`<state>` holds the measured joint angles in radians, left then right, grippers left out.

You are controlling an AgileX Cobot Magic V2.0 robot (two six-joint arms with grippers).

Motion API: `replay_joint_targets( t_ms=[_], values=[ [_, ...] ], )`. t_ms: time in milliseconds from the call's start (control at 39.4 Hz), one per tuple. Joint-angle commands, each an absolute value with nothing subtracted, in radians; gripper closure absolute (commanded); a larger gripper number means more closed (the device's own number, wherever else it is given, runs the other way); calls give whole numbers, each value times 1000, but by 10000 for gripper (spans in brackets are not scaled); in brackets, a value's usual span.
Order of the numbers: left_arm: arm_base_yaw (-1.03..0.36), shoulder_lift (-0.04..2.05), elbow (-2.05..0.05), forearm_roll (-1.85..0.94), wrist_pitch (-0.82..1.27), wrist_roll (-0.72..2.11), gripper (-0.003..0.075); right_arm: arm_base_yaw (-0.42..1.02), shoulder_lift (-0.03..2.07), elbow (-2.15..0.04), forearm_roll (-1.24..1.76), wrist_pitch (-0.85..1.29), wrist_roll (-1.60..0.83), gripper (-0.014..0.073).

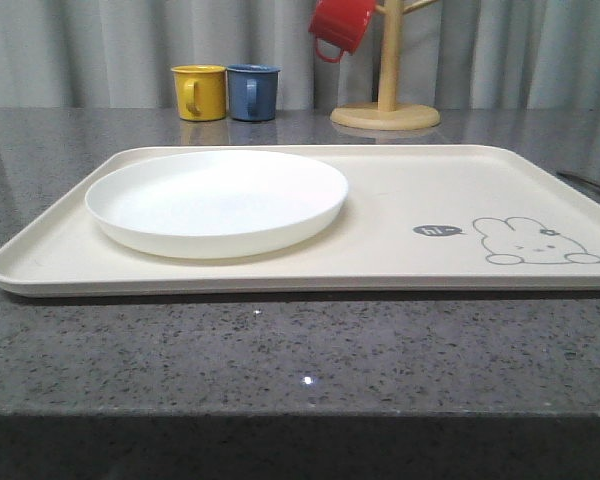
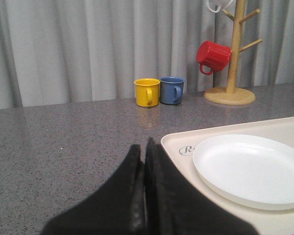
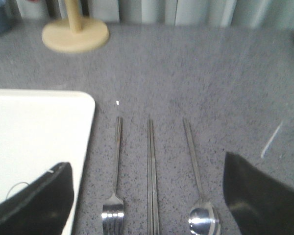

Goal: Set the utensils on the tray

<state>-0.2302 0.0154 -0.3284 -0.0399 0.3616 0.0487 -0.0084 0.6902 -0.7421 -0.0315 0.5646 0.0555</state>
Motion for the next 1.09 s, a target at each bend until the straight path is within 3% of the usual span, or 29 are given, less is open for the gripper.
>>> replay_joint_targets(
  t_ms=[0,254,788,1067],
  values=[
    [-228,29,-352,-51,274,40,738,-15,818,-864,-44,575,51,-47],
    [-228,29,-352,-51,274,40,738,7,1081,-1007,-42,629,51,-45],
    [-228,29,-352,-51,274,40,738,33,1410,-1092,-18,673,51,251],
    [-228,29,-352,-51,274,40,738,40,1451,-1092,15,669,51,267]
  ],
)
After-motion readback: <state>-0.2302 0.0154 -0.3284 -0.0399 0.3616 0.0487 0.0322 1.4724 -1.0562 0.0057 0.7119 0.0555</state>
